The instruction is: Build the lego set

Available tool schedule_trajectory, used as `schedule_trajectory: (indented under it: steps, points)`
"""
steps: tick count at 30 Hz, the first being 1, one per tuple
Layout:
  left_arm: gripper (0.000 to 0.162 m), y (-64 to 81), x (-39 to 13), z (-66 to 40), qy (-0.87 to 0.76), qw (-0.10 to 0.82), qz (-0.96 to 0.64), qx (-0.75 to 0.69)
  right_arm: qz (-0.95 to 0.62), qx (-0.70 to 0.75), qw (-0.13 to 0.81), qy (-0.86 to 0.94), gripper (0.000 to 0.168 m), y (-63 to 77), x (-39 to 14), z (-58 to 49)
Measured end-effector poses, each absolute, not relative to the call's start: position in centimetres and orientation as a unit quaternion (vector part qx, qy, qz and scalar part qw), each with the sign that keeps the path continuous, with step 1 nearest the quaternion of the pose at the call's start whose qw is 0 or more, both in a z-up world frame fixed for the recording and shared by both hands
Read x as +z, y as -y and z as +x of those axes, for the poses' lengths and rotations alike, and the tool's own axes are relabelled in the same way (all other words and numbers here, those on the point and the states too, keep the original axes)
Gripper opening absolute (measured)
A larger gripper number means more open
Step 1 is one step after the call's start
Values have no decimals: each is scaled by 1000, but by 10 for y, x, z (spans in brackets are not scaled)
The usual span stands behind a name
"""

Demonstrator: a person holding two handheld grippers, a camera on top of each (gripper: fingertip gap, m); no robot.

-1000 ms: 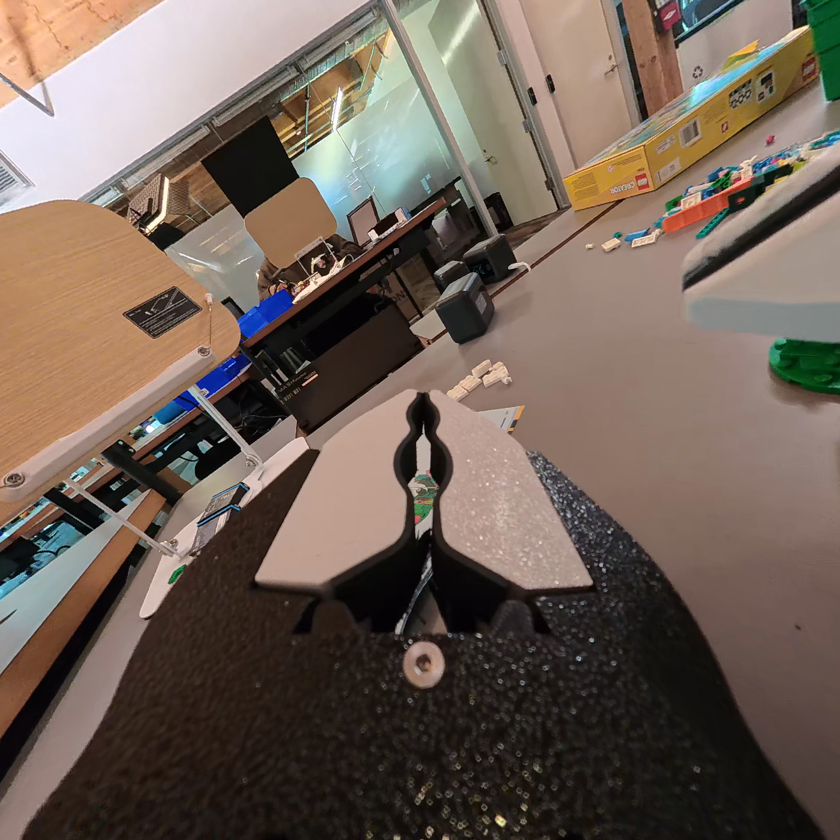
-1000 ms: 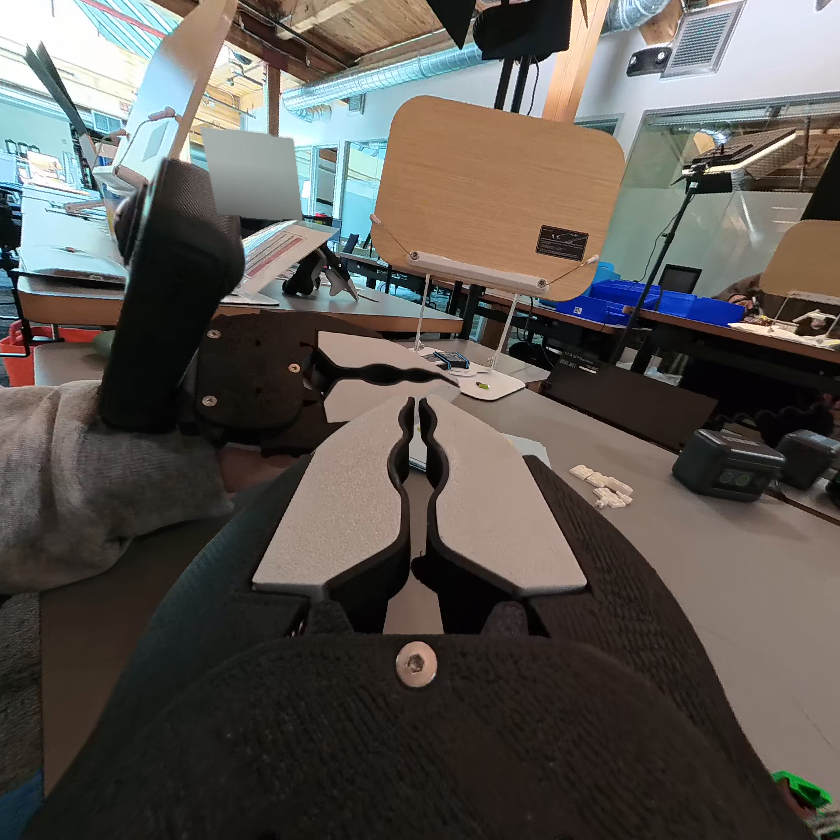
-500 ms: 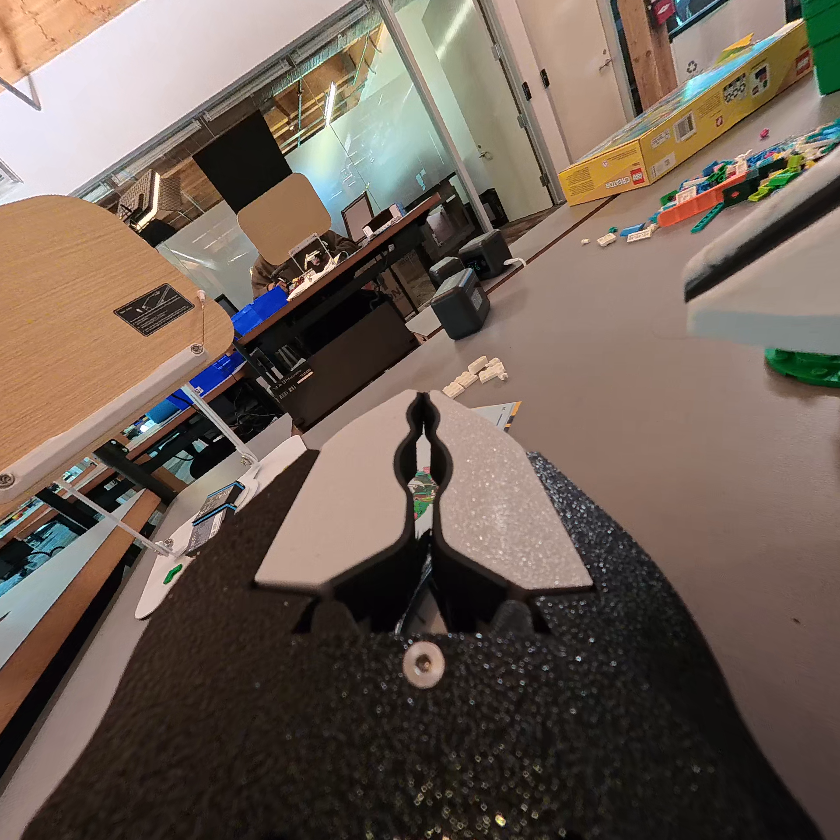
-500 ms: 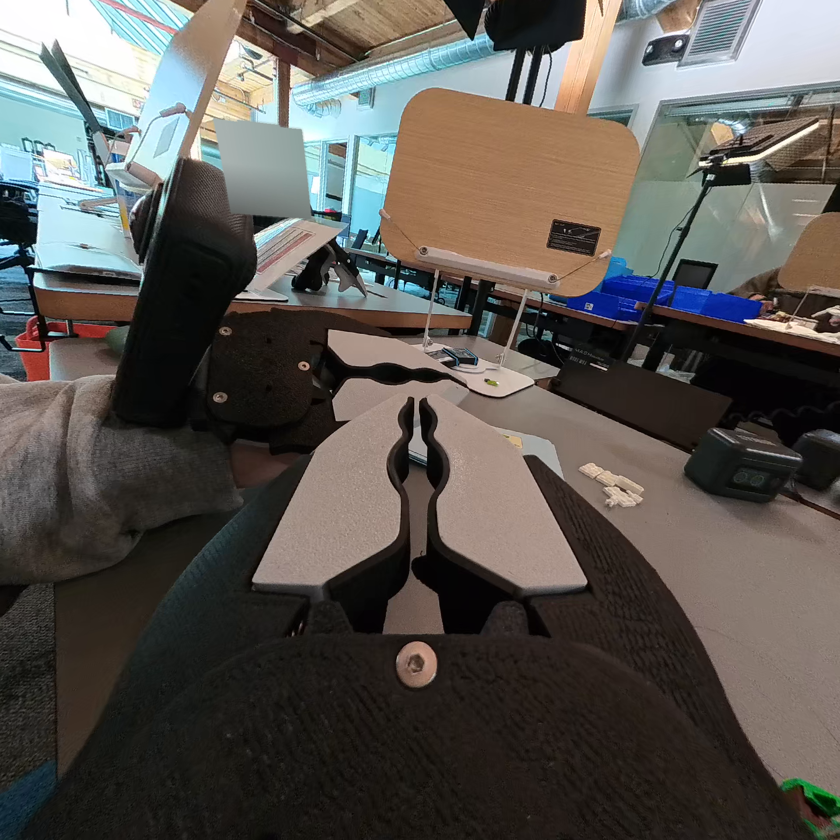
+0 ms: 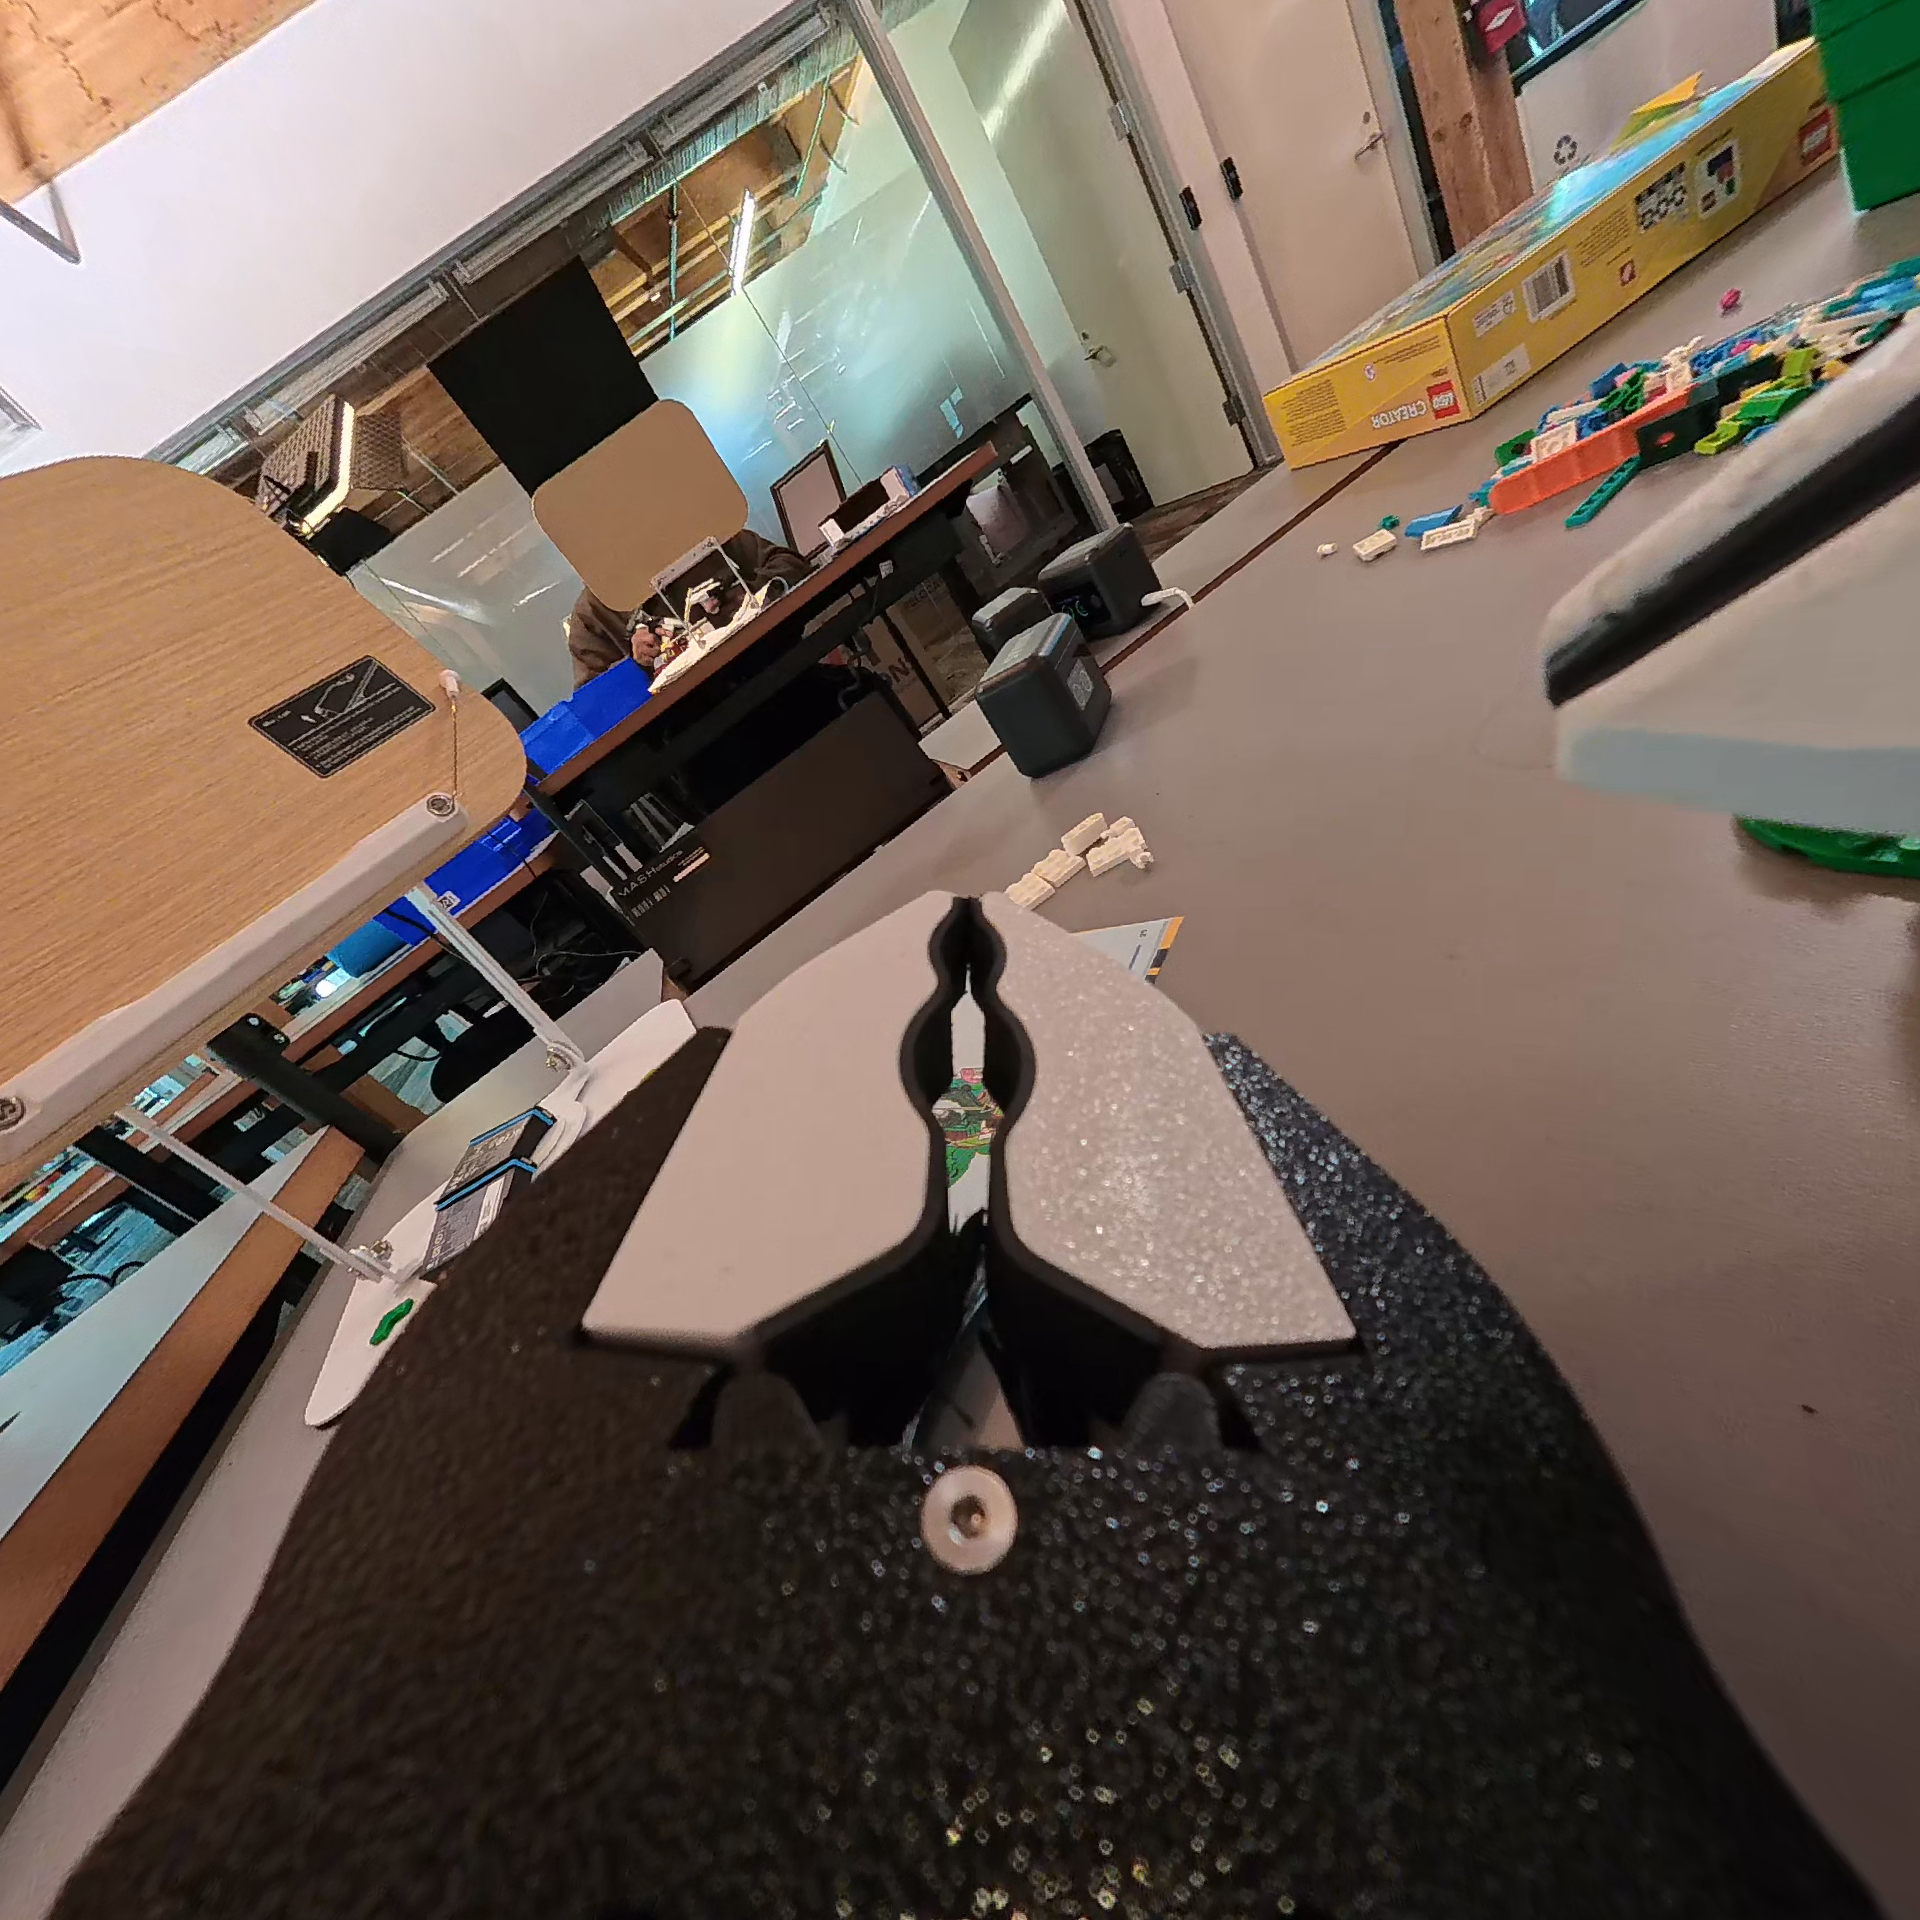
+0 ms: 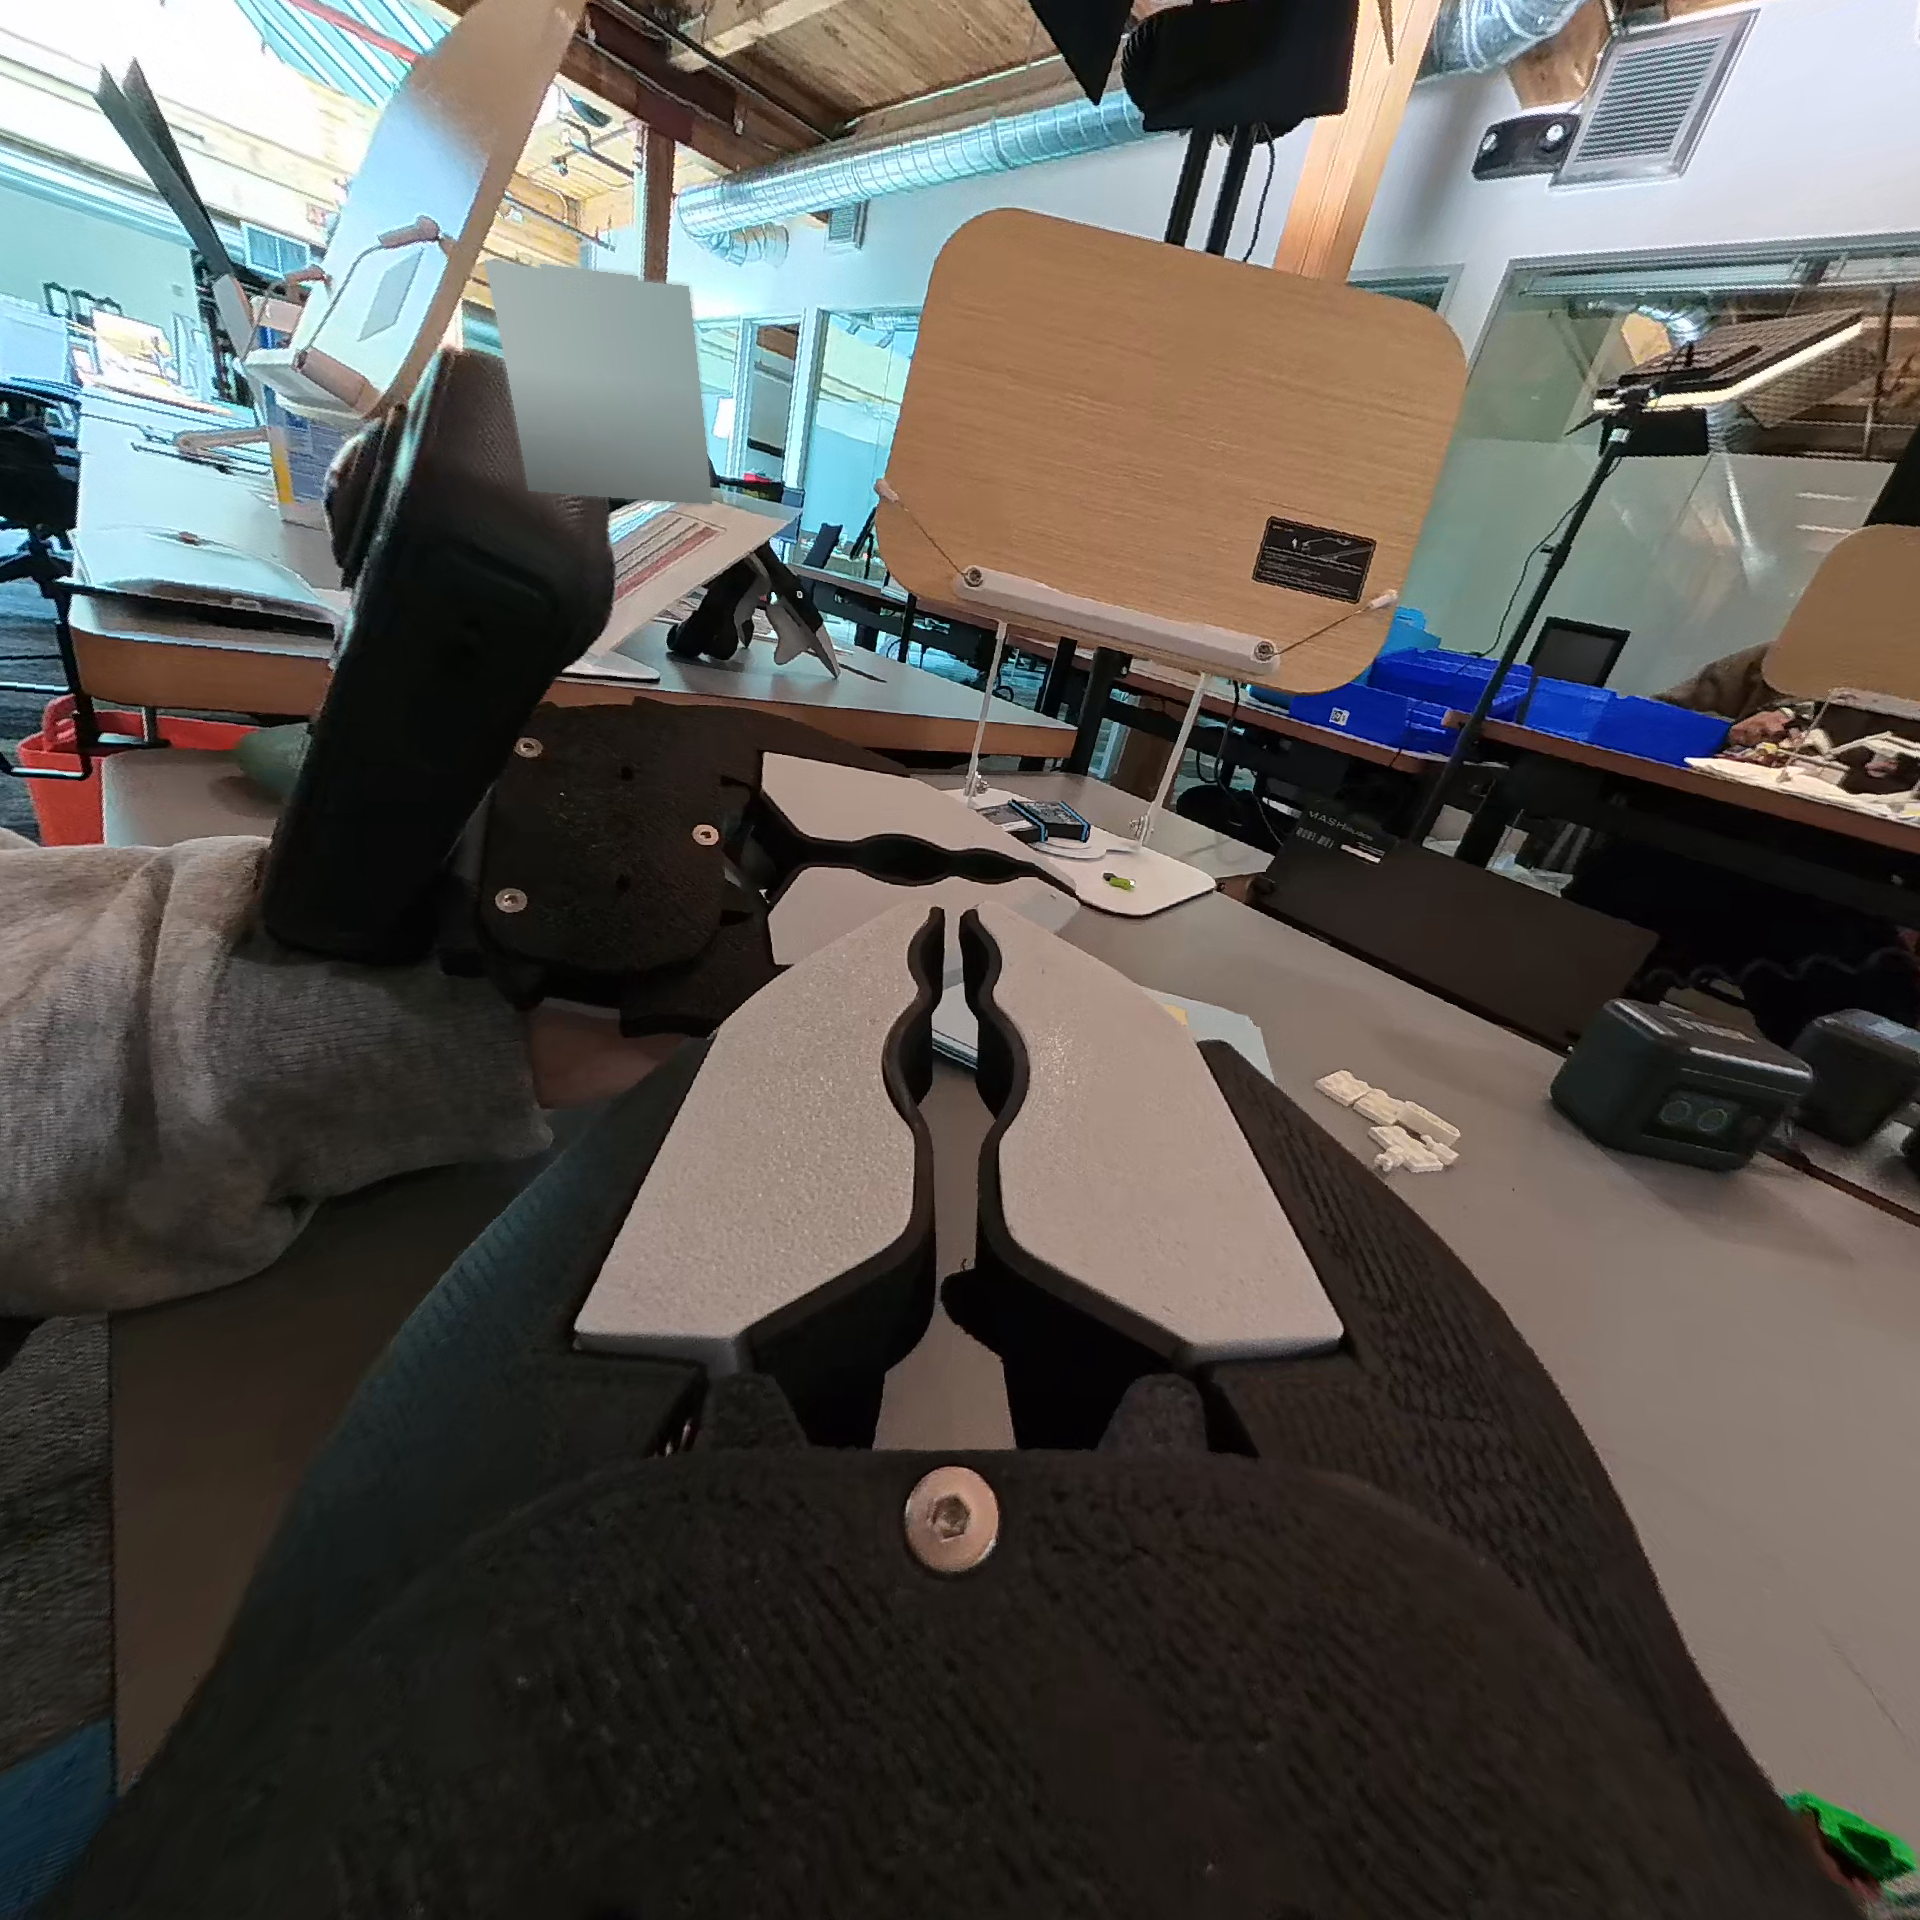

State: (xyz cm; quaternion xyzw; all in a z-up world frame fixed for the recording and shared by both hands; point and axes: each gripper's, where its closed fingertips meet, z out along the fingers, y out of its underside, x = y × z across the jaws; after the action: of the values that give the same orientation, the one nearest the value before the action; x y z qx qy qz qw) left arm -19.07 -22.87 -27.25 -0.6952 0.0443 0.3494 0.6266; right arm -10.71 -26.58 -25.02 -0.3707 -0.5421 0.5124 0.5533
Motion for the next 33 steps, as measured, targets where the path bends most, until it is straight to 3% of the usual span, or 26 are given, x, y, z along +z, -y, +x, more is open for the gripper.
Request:
schedule_trajectory:
  steps: [33]
  points:
    - [0, 223, -273, -178, -88, 633, -682, 356, -363, 491, 589, 529, 2, 260, -248, -100]
